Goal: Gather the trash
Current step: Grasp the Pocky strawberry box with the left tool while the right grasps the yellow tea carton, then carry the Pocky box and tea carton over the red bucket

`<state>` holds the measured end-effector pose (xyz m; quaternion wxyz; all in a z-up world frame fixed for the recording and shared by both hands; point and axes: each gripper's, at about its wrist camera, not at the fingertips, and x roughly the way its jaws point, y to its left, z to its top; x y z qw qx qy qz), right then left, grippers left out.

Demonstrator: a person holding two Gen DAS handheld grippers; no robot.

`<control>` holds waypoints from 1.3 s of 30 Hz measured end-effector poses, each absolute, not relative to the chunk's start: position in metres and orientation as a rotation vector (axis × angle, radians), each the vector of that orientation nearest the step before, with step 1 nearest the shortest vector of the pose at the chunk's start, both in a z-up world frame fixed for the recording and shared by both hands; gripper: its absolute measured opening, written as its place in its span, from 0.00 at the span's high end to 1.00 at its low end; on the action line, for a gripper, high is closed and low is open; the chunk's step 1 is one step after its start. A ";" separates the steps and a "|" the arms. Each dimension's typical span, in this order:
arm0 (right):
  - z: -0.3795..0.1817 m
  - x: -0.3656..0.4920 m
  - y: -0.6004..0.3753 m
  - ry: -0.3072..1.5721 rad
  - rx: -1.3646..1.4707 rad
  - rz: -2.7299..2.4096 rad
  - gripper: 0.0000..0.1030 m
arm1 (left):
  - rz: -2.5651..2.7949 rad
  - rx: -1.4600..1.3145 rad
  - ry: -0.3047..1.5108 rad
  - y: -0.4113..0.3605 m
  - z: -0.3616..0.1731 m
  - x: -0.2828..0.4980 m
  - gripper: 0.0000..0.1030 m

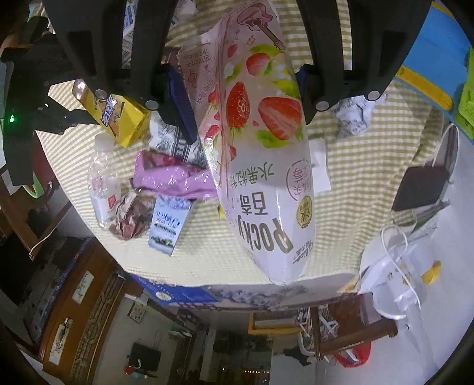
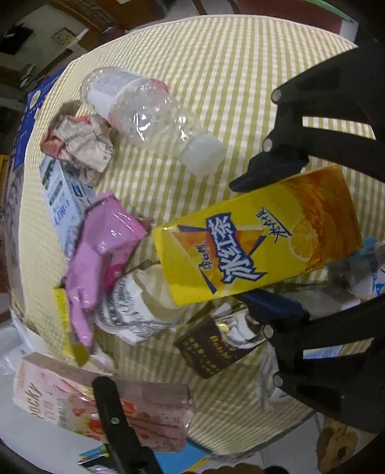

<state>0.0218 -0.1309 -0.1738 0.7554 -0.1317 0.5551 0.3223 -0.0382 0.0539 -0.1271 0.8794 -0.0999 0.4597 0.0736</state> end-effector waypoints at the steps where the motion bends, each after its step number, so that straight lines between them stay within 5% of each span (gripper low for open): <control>1: -0.170 0.023 -0.134 1.206 -0.276 0.701 0.40 | 0.152 -0.207 0.950 0.053 -0.124 -0.038 0.48; 19: -0.063 0.036 -0.244 0.912 0.047 0.529 0.40 | 0.005 -0.169 0.835 -0.011 -0.072 0.000 0.48; 39: -0.060 0.066 -0.333 0.873 0.146 0.427 0.40 | -0.092 -0.122 0.839 -0.100 -0.059 0.047 0.48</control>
